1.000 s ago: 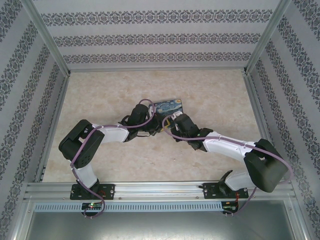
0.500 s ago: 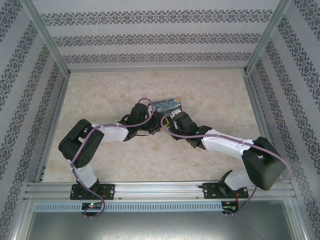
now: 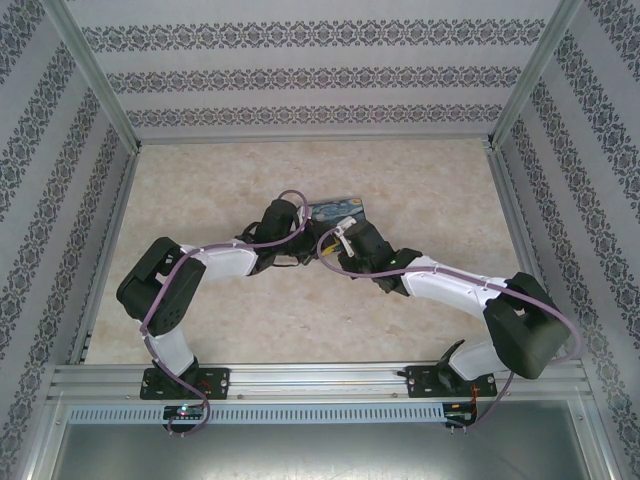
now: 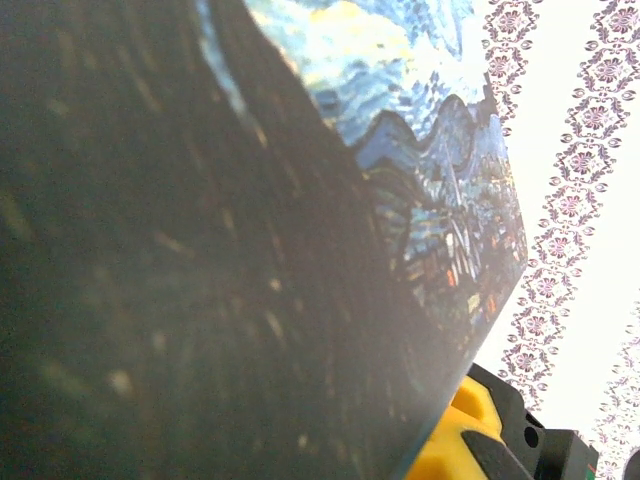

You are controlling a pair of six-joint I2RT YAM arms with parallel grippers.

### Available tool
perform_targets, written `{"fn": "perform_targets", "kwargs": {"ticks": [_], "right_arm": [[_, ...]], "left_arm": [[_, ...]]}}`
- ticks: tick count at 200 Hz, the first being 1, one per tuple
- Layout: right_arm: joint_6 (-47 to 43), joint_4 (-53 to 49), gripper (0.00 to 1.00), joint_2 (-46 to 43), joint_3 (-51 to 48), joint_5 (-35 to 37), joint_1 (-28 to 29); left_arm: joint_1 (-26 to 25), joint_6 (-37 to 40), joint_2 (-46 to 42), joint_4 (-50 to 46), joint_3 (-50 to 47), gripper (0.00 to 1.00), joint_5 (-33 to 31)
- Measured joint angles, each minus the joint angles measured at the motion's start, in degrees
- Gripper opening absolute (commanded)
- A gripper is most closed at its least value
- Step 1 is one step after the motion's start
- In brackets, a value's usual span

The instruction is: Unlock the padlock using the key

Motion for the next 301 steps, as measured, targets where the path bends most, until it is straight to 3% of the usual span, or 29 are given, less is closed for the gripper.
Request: {"fn": "perform_targets", "kwargs": {"ticks": [90,153,177,212,261,301], "right_arm": [[-1.1,-2.8,0.07,1.2,2.4,-3.0,-0.2],[2.3,-3.6,0.0,0.4,2.4,-11.7,-4.1],[4.0,-4.4,0.06,-0.6,2.4,-15.7,-6.2],[6.5,-4.4,0.27,-3.3,1.0,-21.0,-9.5],[8.7,-4.0,0.48,-6.7,0.1,-28.8,-13.4],[10.6,0.1,0.5,-7.8,0.2,-36.8,-15.0]], "left_arm": [[0.4,1.8,0.0,-2.5,1.2,0.0,0.7],[0.4,2.8,0.0,-2.9,1.4,0.0,1.2],[0.4,2.8,0.0,-2.9,1.6,0.0,2.1],[0.4,2.7,0.0,-2.9,2.5,0.0,4.0],[0.8,2.9,0.0,-4.9,4.4,0.0,6.6],[0.9,4.1,0.0,-10.3,4.9,0.0,8.8]]}}
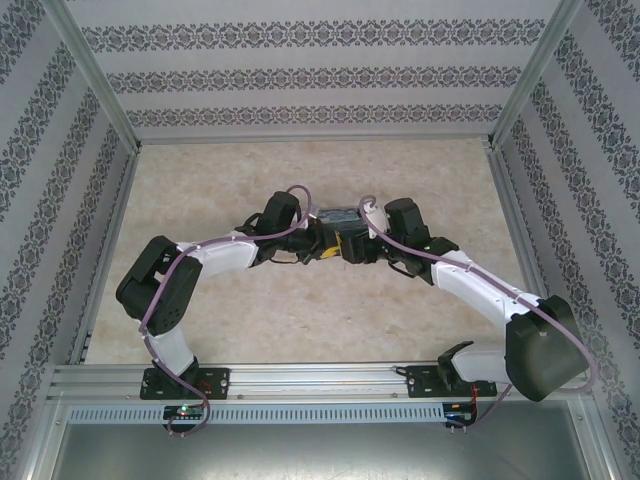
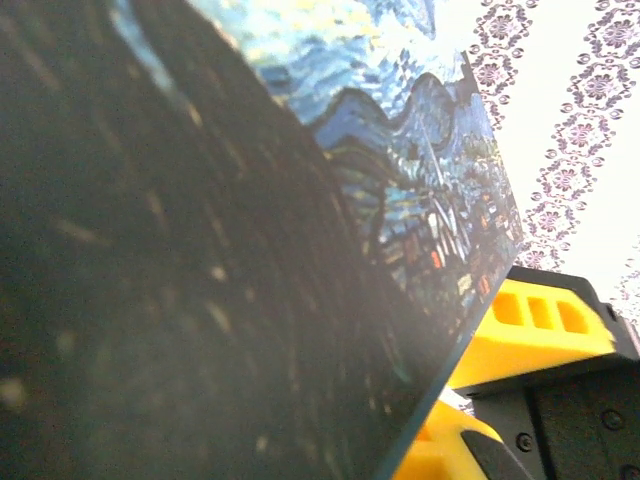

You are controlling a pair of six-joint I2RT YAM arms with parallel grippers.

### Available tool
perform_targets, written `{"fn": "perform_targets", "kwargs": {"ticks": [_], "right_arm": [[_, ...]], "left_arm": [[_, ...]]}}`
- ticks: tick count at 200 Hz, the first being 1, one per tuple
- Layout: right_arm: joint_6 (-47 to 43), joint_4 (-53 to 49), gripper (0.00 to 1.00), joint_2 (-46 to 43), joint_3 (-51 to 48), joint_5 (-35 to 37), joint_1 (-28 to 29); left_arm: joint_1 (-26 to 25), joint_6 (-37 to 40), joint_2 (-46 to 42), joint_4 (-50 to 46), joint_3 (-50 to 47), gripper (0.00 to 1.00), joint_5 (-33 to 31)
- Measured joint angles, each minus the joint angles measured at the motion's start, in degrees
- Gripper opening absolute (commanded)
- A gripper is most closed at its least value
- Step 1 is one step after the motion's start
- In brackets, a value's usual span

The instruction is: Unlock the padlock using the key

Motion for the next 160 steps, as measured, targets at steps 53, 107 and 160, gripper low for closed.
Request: {"fn": "perform_targets", "kwargs": {"ticks": [53,107,160], "right_arm": [[-0.8,1.7,0.47,-1.4,0.0,2.3,1.6],[-7.1,0.7,0.47,-2.7,-0.2,18.2,10.9],[-10.6,-0.8,0.46,-3.6,-1.8,29.3,16.7]], "left_arm": [[0.3,1.5,0.0,-3.6,0.4,0.0,1.7],[1.0,2.5,0.0,-6.4,0.9,0.0,2.6],[1.4,3.3,0.0,-7.6,1.6,0.0,2.7]]}}
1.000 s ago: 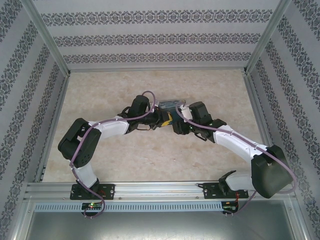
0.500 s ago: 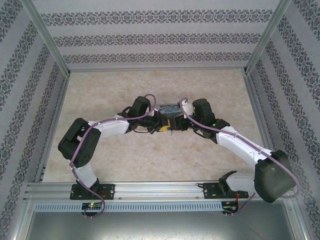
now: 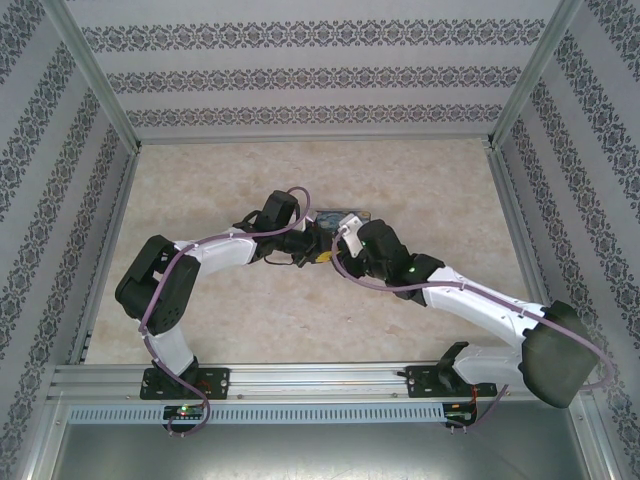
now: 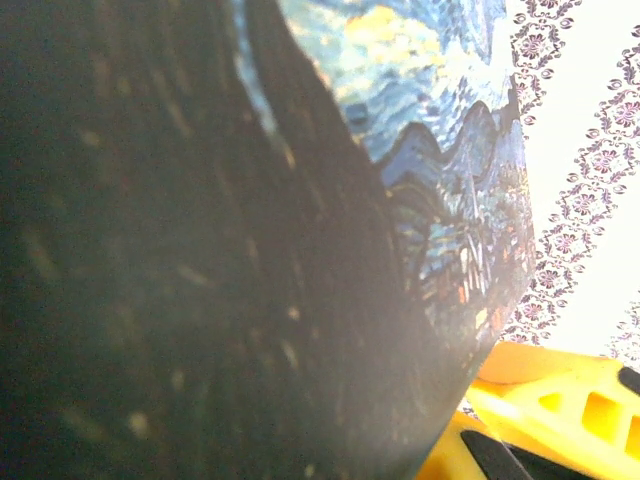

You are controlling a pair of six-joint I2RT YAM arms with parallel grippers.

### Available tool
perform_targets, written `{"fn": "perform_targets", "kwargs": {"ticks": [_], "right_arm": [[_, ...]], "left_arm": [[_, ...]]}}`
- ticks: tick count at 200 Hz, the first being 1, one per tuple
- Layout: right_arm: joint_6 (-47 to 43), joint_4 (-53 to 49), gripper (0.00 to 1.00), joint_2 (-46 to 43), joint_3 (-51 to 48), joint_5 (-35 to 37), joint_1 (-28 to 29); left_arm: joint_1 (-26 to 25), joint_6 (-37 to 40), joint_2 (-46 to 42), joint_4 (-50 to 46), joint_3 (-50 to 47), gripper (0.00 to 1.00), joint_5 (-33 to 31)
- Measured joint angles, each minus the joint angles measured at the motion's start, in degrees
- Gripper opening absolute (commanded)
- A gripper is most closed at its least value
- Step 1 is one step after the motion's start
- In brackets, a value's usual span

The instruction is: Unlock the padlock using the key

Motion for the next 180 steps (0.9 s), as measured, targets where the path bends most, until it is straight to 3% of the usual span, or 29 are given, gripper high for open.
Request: {"fn": "perform_targets", "kwargs": {"ticks": [180], "right_arm": [[-1.5,-1.5,0.42,6.5,-0.2,7.0,4.2]], "left_arm": [[0.3,1.0,0.0,-1.2,0.7,0.0,0.0]]}}
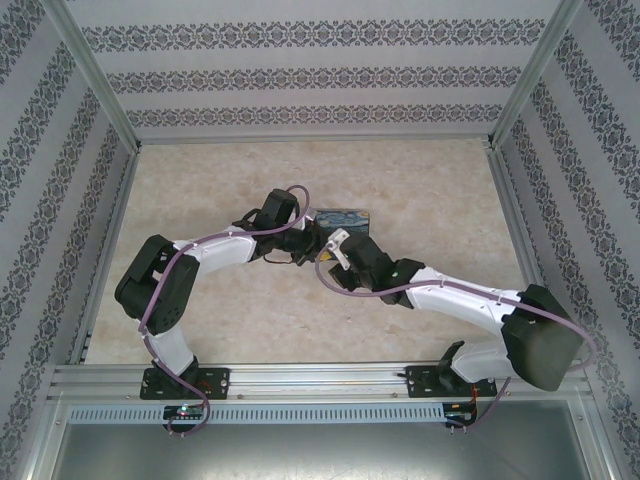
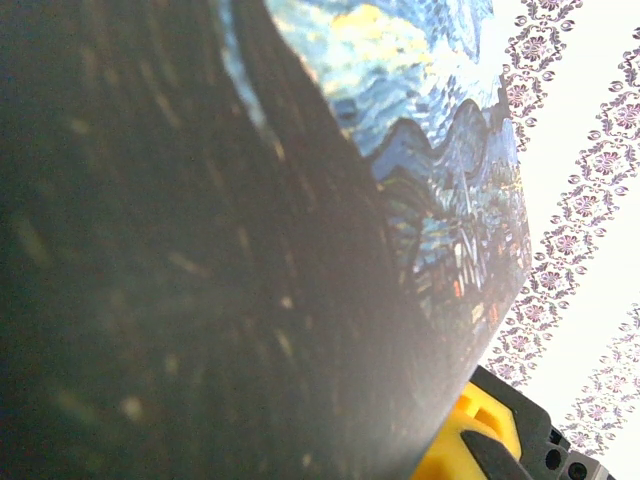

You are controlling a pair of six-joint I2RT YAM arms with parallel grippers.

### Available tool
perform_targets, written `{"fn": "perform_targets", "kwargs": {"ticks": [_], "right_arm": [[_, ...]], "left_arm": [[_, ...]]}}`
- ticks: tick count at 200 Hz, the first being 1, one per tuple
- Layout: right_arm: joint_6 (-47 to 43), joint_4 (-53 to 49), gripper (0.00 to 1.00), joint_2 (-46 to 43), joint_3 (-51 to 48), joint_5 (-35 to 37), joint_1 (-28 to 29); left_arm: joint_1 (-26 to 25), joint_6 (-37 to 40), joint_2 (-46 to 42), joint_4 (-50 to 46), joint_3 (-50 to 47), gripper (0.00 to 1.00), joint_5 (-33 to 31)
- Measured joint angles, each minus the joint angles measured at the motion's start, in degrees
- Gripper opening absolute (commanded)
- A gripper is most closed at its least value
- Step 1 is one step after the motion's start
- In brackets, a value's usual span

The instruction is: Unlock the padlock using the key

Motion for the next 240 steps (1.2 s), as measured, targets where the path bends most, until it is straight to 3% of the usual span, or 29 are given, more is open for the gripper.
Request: {"fn": "perform_targets", "kwargs": {"ticks": [48,171,203,240], "right_arm": [[-1.1,0.4,0.37,1.7,2.3,1.2,0.0],[-1.2,0.9,0.05,3.0,3.0,-1.5,-1.4],[-0.4,0.9,0.02,3.0,3.1,-5.6,-3.5],[4.2,1.1,0.0,3.0,3.2,-16.2,-8.9]], "left_arm": [[0.0,0.0,0.0,0.0,0.0,0.0,0.0],[0.3,0.0,0.0,0.0,0.0,0.0,-0.4],[0.4,-0.1,0.0,0.0,0.0,0.0,-0.6],[0.5,0.0,0.0,0.6,0.0,0.0,-1.3]]}}
